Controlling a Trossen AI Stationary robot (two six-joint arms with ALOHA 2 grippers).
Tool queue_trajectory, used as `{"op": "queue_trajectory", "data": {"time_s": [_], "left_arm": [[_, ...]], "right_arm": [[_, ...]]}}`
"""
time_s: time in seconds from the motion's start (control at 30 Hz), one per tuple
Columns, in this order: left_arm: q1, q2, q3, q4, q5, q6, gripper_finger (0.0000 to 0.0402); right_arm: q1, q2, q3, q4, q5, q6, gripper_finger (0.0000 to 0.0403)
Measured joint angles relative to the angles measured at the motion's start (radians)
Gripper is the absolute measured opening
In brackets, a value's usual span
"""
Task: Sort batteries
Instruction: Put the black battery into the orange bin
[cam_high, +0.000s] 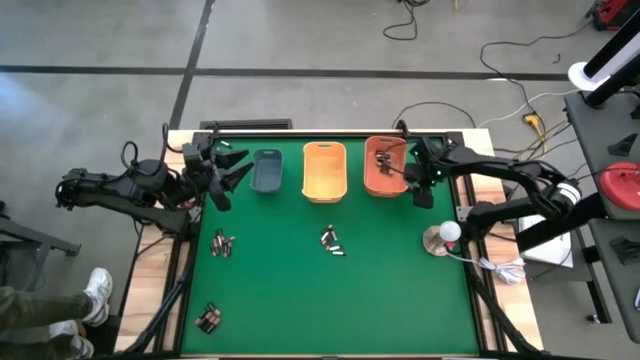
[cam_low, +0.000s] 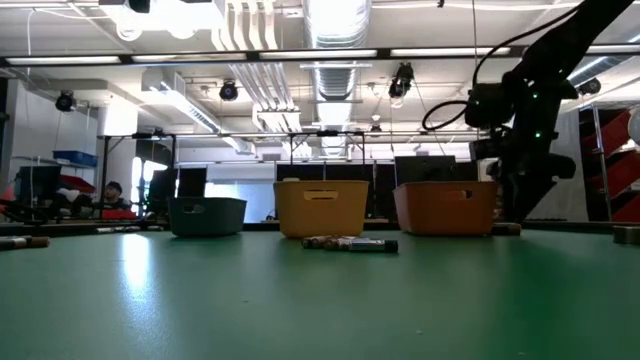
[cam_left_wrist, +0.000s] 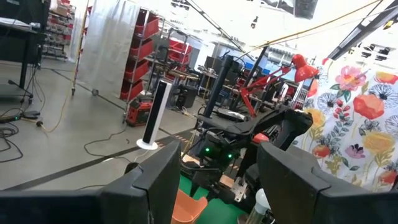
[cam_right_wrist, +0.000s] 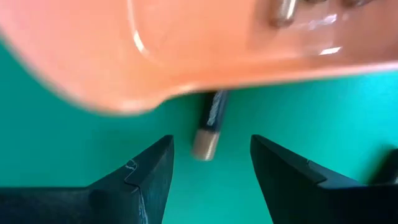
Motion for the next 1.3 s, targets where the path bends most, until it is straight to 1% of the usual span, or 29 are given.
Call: {"op": "queue_trajectory", "data": {"time_s": [0.13,0.27,0.33,0.47,0.6,0.77,0.93,1.03,1.13,1.2,1.3], "left_arm": [[0.000,0.000,0.000,0.000,0.000,-0.003,0.0191],[0.000,0.000,0.000,0.000,0.000,-0.005,0.0191],[0.000,0.000,0.000,0.001,0.000,-0.006,0.0191],[0.000,0.000,0.000,0.005,0.000,-0.007,0.0191],[0.000,0.000,0.000,0.007,0.000,-0.007,0.0191],[0.000,0.000,0.000,0.007,0.000,-0.007,0.0191],[0.000,0.000,0.000,0.007,0.001,-0.004,0.0191],[0.000,0.000,0.000,0.006,0.001,-0.004,0.0191],[0.000,0.000,0.000,0.005,0.001,-0.004,0.0191],[0.000,0.000,0.000,0.001,0.002,-0.003,0.0191],[0.000,-0.001,0.000,-0.009,0.002,0.001,0.0191]], "right_arm": [[-0.021,0.029,-0.012,0.032,-0.012,0.002,0.0203],[-0.058,0.083,-0.015,0.051,-0.085,0.028,0.0191],[-0.073,0.110,-0.012,0.066,-0.101,0.034,0.0182],[-0.093,0.151,-0.011,0.077,-0.109,0.026,0.0151],[-0.104,0.180,-0.012,0.091,-0.108,0.027,0.0103],[-0.103,0.190,-0.010,0.090,-0.059,0.061,0.0039],[-0.111,0.130,0.015,0.036,0.010,0.073,0.0037],[-0.120,0.083,0.034,-0.028,0.109,0.113,0.0037],[-0.117,0.046,0.088,-0.113,0.196,0.126,0.0040],[-0.116,0.029,0.130,-0.206,0.218,0.149,0.0041],[-0.087,-0.003,0.208,-0.231,0.219,0.201,0.0039]]}}
